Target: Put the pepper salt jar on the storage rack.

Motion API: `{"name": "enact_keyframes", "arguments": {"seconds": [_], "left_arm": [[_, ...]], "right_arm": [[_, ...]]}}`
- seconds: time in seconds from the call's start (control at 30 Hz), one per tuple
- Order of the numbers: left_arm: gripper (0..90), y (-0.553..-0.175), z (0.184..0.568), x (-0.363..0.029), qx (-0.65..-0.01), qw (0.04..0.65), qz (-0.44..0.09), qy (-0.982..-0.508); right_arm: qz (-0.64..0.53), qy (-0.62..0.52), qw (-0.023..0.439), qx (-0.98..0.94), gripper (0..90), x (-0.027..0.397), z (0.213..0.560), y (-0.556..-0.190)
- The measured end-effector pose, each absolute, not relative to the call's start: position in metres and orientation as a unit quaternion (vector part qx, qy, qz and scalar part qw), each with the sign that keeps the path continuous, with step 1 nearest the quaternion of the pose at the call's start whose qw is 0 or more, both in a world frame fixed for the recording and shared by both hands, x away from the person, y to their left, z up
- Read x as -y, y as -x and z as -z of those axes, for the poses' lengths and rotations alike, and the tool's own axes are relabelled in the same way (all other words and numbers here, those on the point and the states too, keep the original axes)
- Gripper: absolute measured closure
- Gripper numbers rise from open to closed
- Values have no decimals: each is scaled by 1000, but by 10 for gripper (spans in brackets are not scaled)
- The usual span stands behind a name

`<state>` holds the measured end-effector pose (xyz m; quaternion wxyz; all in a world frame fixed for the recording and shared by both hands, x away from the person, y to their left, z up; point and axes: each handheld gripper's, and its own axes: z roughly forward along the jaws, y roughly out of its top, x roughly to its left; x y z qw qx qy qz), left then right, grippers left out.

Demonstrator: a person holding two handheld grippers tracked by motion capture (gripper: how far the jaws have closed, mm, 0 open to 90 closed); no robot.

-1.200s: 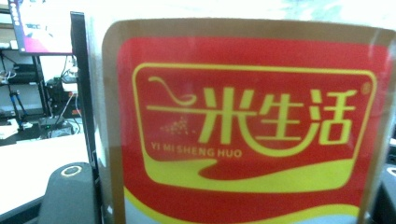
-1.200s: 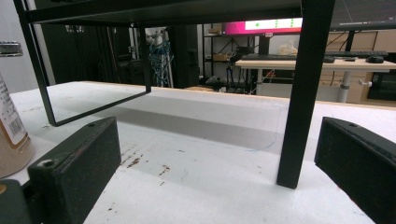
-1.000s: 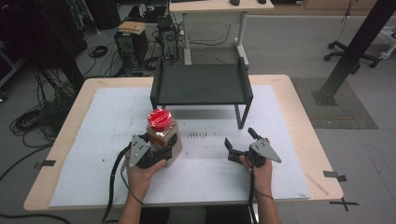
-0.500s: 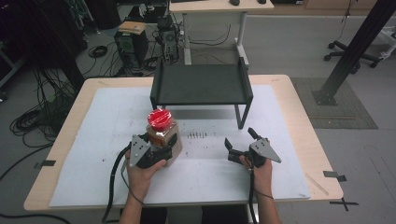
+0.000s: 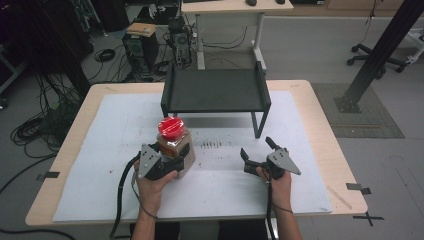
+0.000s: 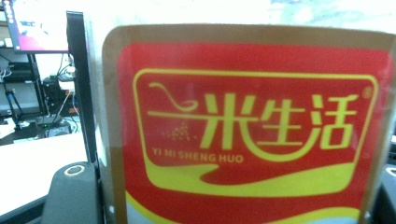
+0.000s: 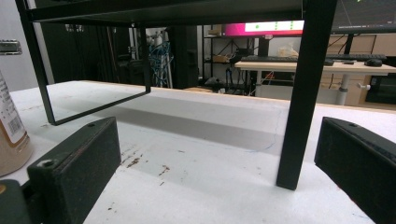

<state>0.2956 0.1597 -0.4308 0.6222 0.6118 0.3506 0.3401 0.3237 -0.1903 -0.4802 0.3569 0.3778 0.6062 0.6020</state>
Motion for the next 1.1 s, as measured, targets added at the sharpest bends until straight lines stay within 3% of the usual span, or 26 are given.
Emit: {"name": "enact_keyframes", "arguments": {"seconds": [0.4, 1.1], "left_arm": [[251, -291, 421, -161, -352, 628, -321, -615], [251, -299, 365, -145, -326, 651, -294, -620]], "right_arm": [[-601, -375, 357, -608, 7, 190, 480, -324], [-605, -374, 359, -605, 3, 190, 480, -323]]}}
